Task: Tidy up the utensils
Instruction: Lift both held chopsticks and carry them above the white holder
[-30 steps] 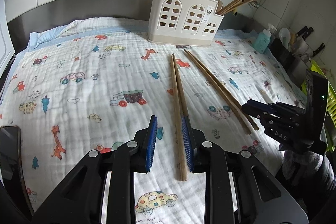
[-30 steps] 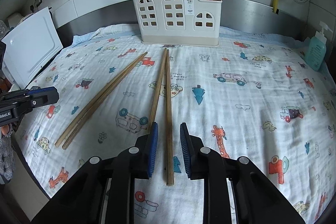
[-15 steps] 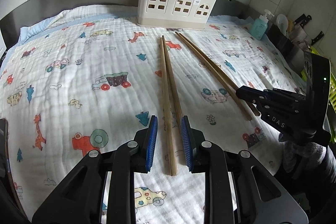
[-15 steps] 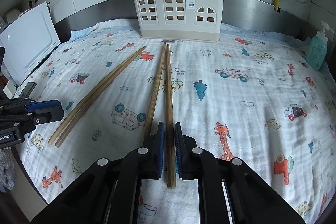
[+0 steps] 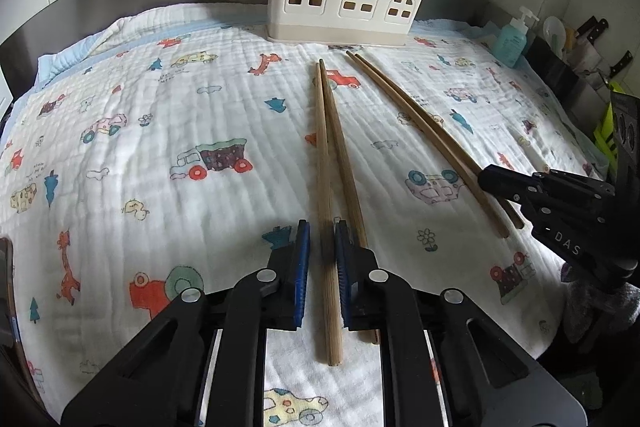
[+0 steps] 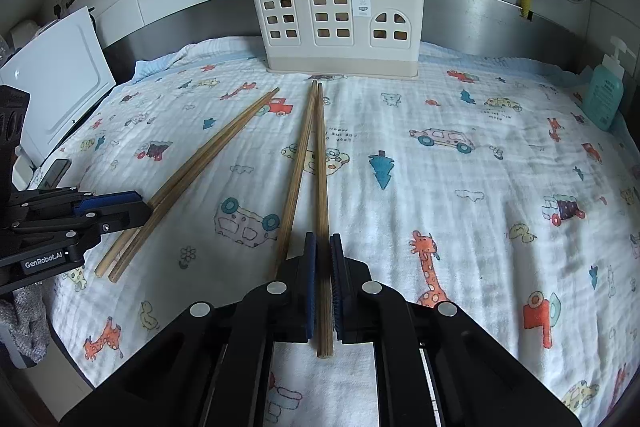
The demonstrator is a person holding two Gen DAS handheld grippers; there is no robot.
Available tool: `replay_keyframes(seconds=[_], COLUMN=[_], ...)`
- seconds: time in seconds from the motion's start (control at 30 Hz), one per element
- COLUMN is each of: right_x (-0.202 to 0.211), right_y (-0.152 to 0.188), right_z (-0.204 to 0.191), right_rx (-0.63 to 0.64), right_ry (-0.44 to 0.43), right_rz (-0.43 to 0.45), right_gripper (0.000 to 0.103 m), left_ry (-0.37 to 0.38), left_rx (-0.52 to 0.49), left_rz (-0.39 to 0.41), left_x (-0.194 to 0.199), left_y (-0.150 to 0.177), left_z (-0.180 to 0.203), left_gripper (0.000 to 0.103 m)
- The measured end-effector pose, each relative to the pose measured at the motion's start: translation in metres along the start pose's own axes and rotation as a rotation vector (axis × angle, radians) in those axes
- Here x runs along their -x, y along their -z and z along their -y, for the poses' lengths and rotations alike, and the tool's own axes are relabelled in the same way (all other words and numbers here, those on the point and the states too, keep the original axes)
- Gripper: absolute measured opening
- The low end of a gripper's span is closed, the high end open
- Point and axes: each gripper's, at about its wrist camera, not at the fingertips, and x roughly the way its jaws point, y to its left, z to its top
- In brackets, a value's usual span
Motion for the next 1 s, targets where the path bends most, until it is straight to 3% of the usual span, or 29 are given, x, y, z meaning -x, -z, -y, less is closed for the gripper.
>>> replay_keyframes(seconds=[0.33,0.53,1.0], right_x=[-0.001,0.005,0.074], right_y=[0.001,-0.001,-0.047], right_z=[-0.001,-0.001,-0.004], right_rx=[0.0,0.001,0.037], right_ry=[0.003,0.004,0.003], right_rz=[-0.002,0.013,0.191], right_gripper=[0.007,0.007,0.006], left_ry=[-0.056,-0.038,-0.008], left_rx=[-0.039,-0.002,-0.015], left_rz=[0.007,0.012,0.155], left_x=[-0.004,-0.002,0.046], left_y=[-0.001,-0.003,-0.03], left_z=[0.013,0.007,0.007], left_gripper=[0.011,0.006,0.006])
